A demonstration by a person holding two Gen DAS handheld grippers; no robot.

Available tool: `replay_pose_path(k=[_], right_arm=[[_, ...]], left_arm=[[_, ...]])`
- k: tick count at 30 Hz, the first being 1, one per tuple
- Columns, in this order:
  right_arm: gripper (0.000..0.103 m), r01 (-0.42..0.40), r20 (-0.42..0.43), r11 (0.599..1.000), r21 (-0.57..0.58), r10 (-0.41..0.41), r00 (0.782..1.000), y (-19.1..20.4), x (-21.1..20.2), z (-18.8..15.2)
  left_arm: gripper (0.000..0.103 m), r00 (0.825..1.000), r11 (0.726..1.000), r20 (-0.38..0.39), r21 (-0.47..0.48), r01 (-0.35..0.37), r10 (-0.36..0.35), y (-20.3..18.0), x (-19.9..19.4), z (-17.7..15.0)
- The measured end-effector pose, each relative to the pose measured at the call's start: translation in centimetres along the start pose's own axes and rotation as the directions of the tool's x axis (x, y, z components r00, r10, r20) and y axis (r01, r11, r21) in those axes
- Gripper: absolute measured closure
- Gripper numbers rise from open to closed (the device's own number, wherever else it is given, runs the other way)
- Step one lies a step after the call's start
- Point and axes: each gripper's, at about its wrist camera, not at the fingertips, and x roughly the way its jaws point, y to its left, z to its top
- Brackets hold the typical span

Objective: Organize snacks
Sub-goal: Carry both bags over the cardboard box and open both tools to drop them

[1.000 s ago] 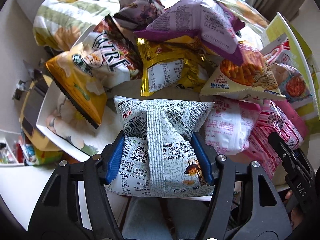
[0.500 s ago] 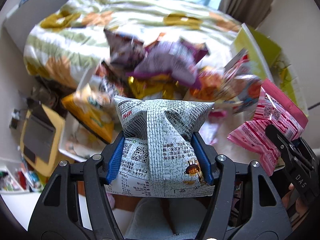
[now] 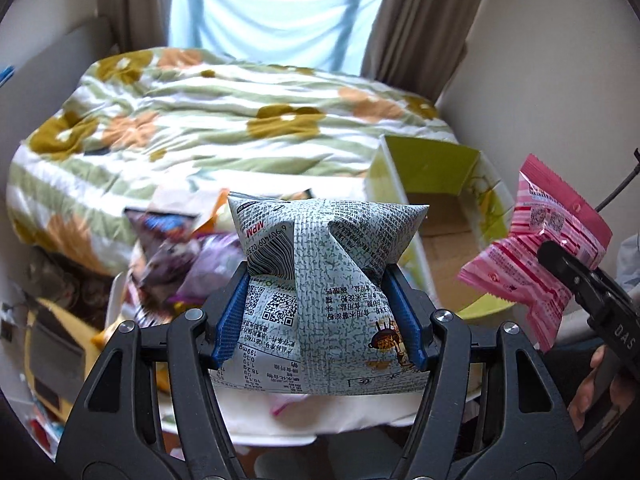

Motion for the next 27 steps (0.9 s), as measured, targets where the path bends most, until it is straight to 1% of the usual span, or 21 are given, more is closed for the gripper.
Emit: replay_pose_path(k=[3, 6, 10, 14, 19, 20, 22, 23, 24, 25, 27], right_arm=[[0.045, 0.028, 0.015, 1.0, 0.008, -0.028, 0.999, -2.7, 0.8, 2.5], [0.045, 0.029, 0.016, 0.999, 0.022, -0.029, 0.999, -5.3, 1.4, 4.3], [0.045, 0.041, -0.017, 0.998, 0.037, -0.04, 0.999, -9.7, 3.5, 6.3], [0.045, 0.052, -0.059, 0.997, 0.049, -0.049, 0.997, -13.5, 5.8, 7.5], [0.045, 0.033, -0.132, 0.998, 0.049, -0.026, 0.991, -16.8, 8.7, 8.3], [0.045, 0.033, -0.147, 0.999, 0.042, -0.027, 0.989, -17.0, 9.2, 8.2], [0.045, 0.028, -0.167, 0.999, 0.035, -0.022, 0.986, -17.6, 10.1, 8.2], [0.045, 0.025, -0.176, 0.999, 0.034, -0.019, 0.984, -17.9, 10.4, 8.2], [0.045, 0.023, -0.181, 0.999, 0.033, -0.016, 0.983, -18.2, 10.6, 8.3], [0.045, 0.02, -0.186, 0.999, 0.03, -0.015, 0.982, -18.4, 10.9, 8.3], [0.045, 0.022, -0.197, 1.0, 0.018, -0.018, 0.98, -18.7, 11.3, 8.3]], left_arm=[[0.042, 1.0, 1.0, 0.012, 0.011, 0.027, -0.027, -3.2, 1.7, 2.5], [0.042, 0.999, 0.999, 0.019, 0.03, 0.045, -0.045, -6.9, 3.9, 5.2], [0.042, 0.998, 0.998, 0.016, 0.043, 0.053, -0.054, -11.4, 7.9, 8.6], [0.042, 0.999, 0.998, -0.029, 0.058, 0.026, -0.024, -14.6, 13.1, 10.7], [0.042, 0.996, 0.998, -0.092, 0.065, -0.008, 0.014, -17.0, 18.8, 11.9], [0.04, 0.994, 0.998, -0.103, 0.063, -0.015, 0.022, -17.2, 19.7, 12.0], [0.023, 0.992, 0.998, -0.125, 0.065, -0.026, 0.034, -17.6, 21.2, 12.2], [0.004, 0.991, 0.997, -0.126, 0.061, -0.039, 0.047, -17.7, 21.6, 12.2], [0.001, 0.991, 0.997, -0.12, 0.057, -0.044, 0.05, -17.6, 21.6, 12.1], [0.001, 0.993, 0.998, -0.109, 0.053, -0.041, 0.046, -17.6, 21.6, 12.1], [0.001, 0.992, 0.997, -0.115, 0.055, -0.045, 0.051, -17.3, 21.4, 11.8]])
